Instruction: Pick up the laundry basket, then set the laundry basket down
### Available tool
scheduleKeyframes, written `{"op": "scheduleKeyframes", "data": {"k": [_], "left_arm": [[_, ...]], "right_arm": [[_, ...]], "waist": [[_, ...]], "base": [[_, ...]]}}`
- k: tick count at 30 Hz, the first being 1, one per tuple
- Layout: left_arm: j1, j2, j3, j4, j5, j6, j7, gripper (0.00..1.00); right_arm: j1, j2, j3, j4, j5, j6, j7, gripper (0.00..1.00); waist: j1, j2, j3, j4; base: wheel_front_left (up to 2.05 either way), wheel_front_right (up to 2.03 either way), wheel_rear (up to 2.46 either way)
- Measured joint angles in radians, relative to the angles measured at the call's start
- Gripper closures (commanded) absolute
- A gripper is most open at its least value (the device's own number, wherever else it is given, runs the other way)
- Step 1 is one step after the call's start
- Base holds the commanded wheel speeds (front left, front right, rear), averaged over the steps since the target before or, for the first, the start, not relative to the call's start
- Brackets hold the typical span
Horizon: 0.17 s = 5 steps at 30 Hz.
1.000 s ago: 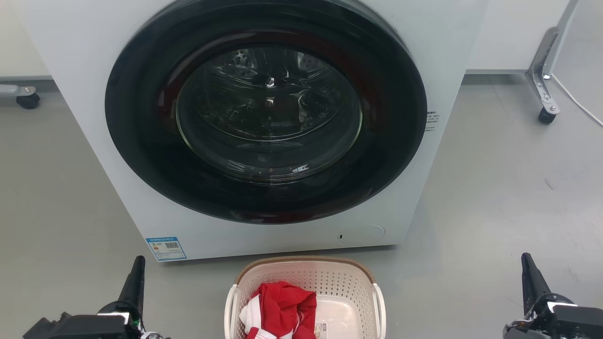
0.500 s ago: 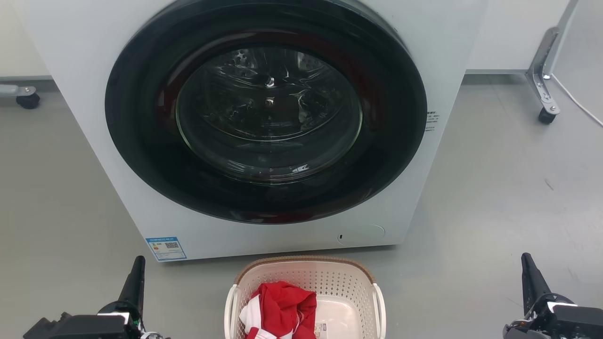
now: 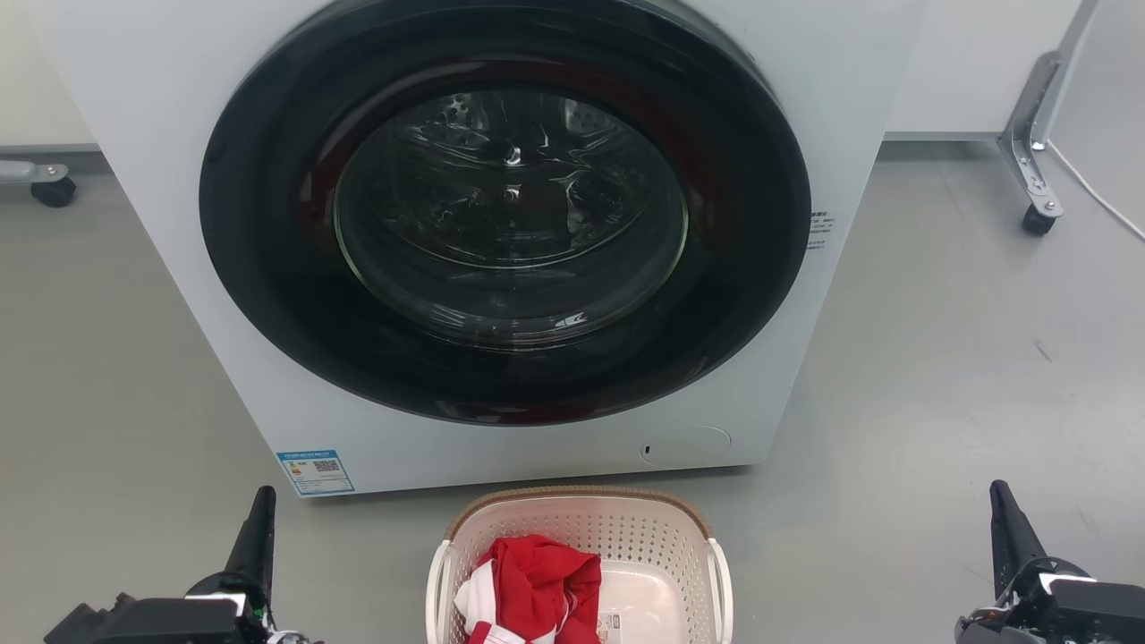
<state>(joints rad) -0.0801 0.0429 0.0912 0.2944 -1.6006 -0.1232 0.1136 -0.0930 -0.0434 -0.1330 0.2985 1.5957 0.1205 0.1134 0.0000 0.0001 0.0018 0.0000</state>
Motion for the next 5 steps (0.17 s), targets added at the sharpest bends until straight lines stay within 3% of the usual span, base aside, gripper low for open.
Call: {"op": "scheduleKeyframes", "data": {"k": [5], "left_arm": [[0.0,0.0,0.0,0.0,0.0,0.0,0.0,1.0]], "right_arm": [[0.0,0.0,0.0,0.0,0.0,0.0,0.0,1.0]], "waist": [[0.0,0.0,0.0,0.0]], "base": [[0.0,0.0,0.0]]}}
